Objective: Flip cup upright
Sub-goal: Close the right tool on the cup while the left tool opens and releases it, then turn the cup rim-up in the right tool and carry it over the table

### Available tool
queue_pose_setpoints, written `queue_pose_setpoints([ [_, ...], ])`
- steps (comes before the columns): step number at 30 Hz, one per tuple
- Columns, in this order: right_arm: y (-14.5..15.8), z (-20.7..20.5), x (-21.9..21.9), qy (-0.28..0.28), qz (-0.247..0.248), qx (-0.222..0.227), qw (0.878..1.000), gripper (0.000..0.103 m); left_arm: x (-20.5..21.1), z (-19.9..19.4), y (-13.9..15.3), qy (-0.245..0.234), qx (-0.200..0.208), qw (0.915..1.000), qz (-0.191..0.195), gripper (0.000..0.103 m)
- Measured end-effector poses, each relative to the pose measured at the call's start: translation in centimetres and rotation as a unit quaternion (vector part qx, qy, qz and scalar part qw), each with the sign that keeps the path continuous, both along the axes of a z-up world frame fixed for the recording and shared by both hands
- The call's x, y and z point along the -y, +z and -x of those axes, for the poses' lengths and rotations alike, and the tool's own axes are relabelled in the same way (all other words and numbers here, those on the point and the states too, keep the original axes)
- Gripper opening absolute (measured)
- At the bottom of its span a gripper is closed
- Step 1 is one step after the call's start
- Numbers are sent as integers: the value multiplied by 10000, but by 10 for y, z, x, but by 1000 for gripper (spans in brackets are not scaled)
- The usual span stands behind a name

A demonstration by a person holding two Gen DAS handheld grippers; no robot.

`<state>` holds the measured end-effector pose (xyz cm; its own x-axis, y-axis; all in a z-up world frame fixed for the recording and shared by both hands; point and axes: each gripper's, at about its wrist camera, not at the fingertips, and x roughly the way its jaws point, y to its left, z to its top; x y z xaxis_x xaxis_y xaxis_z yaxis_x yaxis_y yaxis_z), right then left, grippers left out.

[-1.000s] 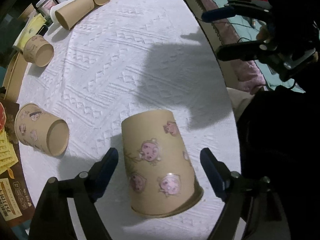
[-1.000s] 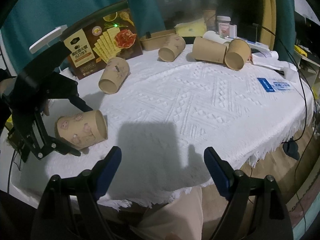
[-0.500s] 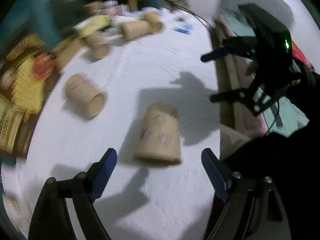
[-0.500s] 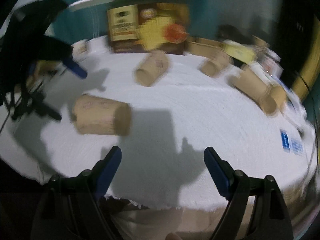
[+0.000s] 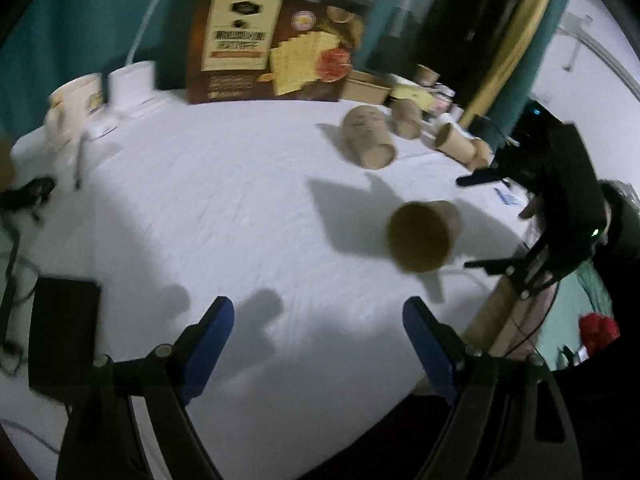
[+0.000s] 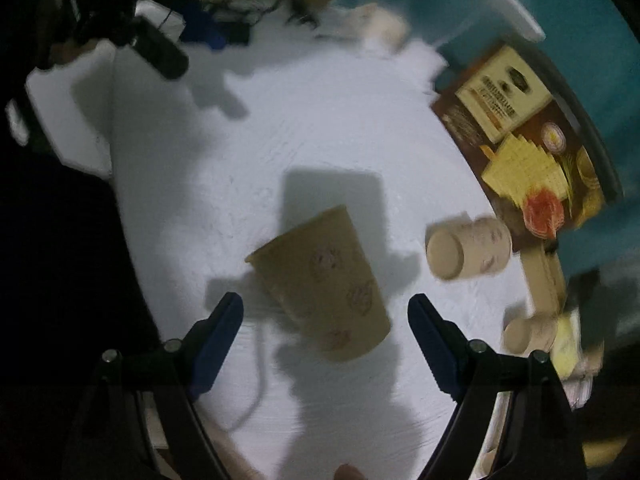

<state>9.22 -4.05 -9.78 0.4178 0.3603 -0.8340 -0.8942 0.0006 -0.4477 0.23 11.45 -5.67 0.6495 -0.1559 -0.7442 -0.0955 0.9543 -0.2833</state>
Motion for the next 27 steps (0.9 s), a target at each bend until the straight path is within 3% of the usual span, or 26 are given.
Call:
queue_pose_setpoints([
  [8,-18,-13,-42,529,1172,-100,9917,83,6,2,-14,-119,273,9981,530,86],
  [15,-34,-11,-62,702,1918,-110,9789,83,9,8,-16,-297,344,9978,485,86],
  [19,-38,-1,-72,883,2186,-165,9717,80,-10,18,-20,-56,404,9976,567,86],
  [21,-41,3,-75,934,2300,-161,9686,66,-18,24,-20,53,457,9972,588,86],
  [27,-40,4,-79,866,2396,-180,9668,64,-29,30,-17,190,673,9953,674,86],
])
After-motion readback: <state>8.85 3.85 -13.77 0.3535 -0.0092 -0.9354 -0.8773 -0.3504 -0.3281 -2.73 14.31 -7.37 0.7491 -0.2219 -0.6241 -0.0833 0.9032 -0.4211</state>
